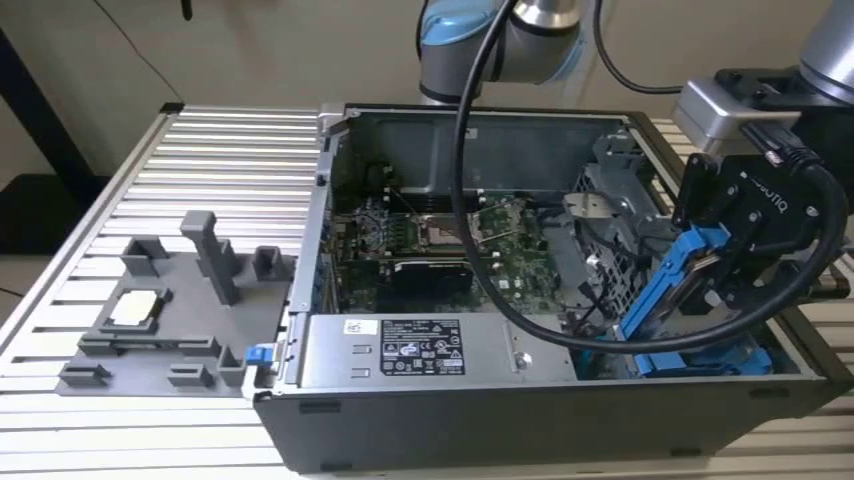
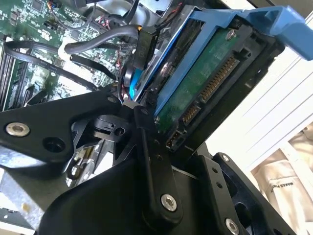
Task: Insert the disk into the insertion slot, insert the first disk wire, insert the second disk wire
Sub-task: 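Insert the disk into the insertion slot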
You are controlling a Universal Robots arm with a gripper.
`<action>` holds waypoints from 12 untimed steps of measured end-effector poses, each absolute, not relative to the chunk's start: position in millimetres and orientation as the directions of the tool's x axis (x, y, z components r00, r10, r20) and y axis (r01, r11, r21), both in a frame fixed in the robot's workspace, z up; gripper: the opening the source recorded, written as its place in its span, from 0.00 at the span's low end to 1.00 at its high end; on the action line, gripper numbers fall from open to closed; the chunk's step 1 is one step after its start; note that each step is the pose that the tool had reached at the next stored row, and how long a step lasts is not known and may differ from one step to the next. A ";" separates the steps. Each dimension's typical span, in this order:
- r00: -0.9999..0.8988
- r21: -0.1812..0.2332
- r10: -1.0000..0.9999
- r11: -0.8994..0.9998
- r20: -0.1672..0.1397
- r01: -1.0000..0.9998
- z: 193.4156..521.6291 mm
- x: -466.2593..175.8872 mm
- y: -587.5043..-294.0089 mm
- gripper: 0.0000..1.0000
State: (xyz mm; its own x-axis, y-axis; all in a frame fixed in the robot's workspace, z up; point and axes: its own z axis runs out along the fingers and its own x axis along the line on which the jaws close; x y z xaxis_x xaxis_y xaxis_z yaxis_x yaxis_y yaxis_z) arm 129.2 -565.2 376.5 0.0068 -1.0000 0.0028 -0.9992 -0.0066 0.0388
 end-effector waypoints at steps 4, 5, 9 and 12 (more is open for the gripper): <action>0.007 0.039 -1.000 -0.007 0.003 -0.999 376.5 129.3 -565.1 0.34; 0.007 0.039 -1.000 -0.007 0.003 -0.999 376.5 129.3 -565.1 0.40; 0.007 0.039 -1.000 -0.007 0.003 -0.999 376.4 129.2 -565.2 0.47; 0.007 0.040 -1.000 -0.006 0.006 -0.999 378.8 129.2 -565.1 0.47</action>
State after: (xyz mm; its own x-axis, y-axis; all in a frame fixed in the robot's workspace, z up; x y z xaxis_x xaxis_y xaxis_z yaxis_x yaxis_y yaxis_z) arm 129.2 -565.1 378.8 0.0067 -1.0000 0.0056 -0.9992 -0.0065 0.0397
